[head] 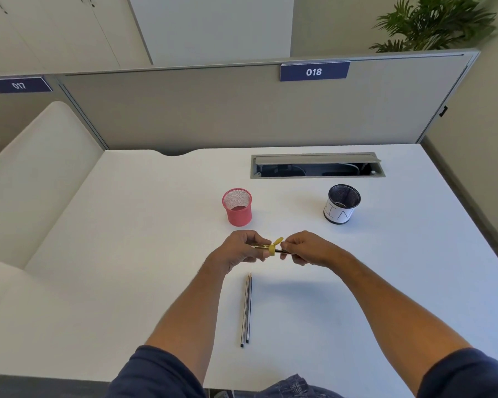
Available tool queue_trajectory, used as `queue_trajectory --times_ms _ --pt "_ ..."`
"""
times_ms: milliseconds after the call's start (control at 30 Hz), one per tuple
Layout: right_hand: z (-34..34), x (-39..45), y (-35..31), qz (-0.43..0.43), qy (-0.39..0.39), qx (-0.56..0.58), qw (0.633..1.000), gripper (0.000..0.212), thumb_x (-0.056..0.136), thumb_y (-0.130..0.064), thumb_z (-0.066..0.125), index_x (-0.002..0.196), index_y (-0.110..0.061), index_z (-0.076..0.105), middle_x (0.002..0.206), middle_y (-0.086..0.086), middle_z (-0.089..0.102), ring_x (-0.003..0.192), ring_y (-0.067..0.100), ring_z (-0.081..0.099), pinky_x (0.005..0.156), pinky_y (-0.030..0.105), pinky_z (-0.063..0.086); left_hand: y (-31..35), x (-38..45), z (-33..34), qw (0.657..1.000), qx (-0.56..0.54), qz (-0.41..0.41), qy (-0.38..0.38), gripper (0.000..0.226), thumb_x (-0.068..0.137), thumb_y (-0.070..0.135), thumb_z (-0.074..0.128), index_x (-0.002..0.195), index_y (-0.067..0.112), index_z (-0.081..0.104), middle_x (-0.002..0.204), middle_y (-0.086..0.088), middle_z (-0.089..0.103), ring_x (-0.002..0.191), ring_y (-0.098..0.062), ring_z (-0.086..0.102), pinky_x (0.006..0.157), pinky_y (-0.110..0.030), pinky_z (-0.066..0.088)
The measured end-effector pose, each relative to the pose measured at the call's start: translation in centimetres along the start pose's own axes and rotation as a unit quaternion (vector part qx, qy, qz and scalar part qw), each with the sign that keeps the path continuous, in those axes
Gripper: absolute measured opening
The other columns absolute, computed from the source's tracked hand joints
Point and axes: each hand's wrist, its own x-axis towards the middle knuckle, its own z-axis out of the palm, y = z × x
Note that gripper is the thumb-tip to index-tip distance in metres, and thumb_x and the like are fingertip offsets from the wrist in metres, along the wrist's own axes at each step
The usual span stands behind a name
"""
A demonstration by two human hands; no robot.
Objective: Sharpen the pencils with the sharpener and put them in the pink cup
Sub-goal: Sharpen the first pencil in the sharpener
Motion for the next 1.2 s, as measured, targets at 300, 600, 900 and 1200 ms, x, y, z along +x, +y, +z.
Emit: queue_trajectory --times_ms 300,600,900,1200 --pt "0.7 -0.1 0.6 -0.195 0.2 -0.215 0.936 0.008 0.089 -0.023 0.074 0.097 -0.024 0.074 0.087 -0.01 0.067 0.073 0.013 0.059 0.063 0.028 0.044 0.2 -0.3 -0.1 0.995 -0.089 -0.034 0.026 0.029 0.077 0.033 0.082 0.09 0.009 0.072 0.076 -0.013 0.07 0.061 -0.023 0.065 0.068 -0.031 0.047" --pt "1.1 0.0 0.2 -0.398 0.371 -0.359 0.759 0.005 0.087 -0.011 0.078 0.089 -0.009 0.074 0.072 0.005 0.062 0.057 0.027 0.054 0.046 0.035 0.043 0.9 -0.3 0.0 0.977 -0.205 -0.059 0.023 0.028 0.094 0.033 0.069 0.098 0.006 0.066 0.064 -0.008 0.057 0.052 -0.018 0.05 0.056 -0.027 0.049" --pt "1.5 -0.4 0.9 -0.282 0.32 -0.359 0.83 0.009 0.088 -0.021 0.077 0.082 -0.015 0.075 0.068 0.0 0.066 0.057 0.027 0.061 0.047 0.029 0.04 1.1 -0.5 -0.2 0.992 -0.121 -0.014 -0.029 0.008 0.089 0.01 0.076 0.094 0.01 0.07 0.092 -0.021 0.067 0.071 -0.022 0.061 0.066 -0.027 0.05" --pt "0.0 0.3 0.3 -0.038 0.059 -0.137 0.988 0.027 0.098 -0.037 0.061 0.076 -0.029 0.076 0.067 -0.001 0.063 0.06 0.012 0.051 0.061 0.03 0.041 0.3 -0.3 0.0 1.0 -0.004 -0.01 -0.013 0.026 0.059 0.014 0.09 0.079 0.024 0.078 0.092 -0.013 0.078 0.078 -0.019 0.068 0.079 -0.035 0.052"
